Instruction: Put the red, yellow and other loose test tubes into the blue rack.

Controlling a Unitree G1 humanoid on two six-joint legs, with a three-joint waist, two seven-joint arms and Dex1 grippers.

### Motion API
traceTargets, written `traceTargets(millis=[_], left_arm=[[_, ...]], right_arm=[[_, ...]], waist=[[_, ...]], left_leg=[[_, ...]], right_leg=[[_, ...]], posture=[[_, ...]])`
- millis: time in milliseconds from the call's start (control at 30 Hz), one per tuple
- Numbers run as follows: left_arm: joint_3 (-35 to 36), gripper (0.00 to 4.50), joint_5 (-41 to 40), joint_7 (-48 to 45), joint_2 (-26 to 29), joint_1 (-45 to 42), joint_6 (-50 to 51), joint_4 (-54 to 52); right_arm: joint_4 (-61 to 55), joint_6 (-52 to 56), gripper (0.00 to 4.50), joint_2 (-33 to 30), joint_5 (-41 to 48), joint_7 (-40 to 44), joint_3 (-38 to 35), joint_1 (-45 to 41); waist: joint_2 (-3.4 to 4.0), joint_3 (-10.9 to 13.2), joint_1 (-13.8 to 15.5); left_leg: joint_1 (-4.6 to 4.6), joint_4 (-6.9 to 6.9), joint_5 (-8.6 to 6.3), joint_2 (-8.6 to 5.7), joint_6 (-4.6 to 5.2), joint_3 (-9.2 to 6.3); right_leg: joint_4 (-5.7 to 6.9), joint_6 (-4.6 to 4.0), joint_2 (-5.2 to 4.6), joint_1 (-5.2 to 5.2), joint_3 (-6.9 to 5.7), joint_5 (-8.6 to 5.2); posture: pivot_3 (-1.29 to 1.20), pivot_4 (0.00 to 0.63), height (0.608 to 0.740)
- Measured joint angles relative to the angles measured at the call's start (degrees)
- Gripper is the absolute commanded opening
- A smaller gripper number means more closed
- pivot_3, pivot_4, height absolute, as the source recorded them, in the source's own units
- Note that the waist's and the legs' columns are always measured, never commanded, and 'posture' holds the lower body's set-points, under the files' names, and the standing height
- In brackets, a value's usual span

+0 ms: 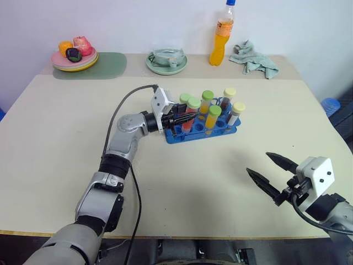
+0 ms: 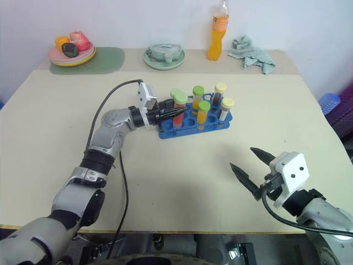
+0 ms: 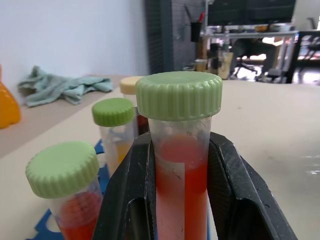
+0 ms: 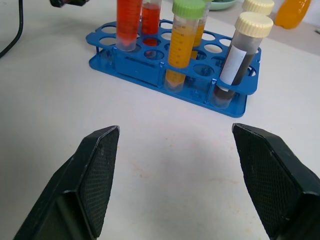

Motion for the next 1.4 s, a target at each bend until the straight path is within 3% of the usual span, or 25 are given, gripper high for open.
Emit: traceTargets(millis=[333,1400], left_arm=[[0.3,0.76,1.6,1.9,-2.2,-2.2,-4.9,5.7],[0.1,0.76,1.6,-3.0,-0.1,1.9,-2.2,-2.0]], right_arm=[[0.0,1.3,3.7,-0.2,0.1,-1.2,0.0,-2.2],[-1.9,3.8,3.7,-0.2,0.6,-3.9,0.0,-2.5]], waist=[[-0.01,0.0,0.1],[0.02,-0.1,-0.2]], left_leg=[[0.03,0.02,0.0,0.0,0.0,0.0],[0.09,-0.03,0.0,0.06,0.0,0.0]], right_leg=[[0.0,0.01,0.0,0.05,0.0,0.01],[0.01,0.01,0.04,0.06,0.0,0.0]], posture=[[0.0,0.15,0.74],[0.0,0.15,0.74]])
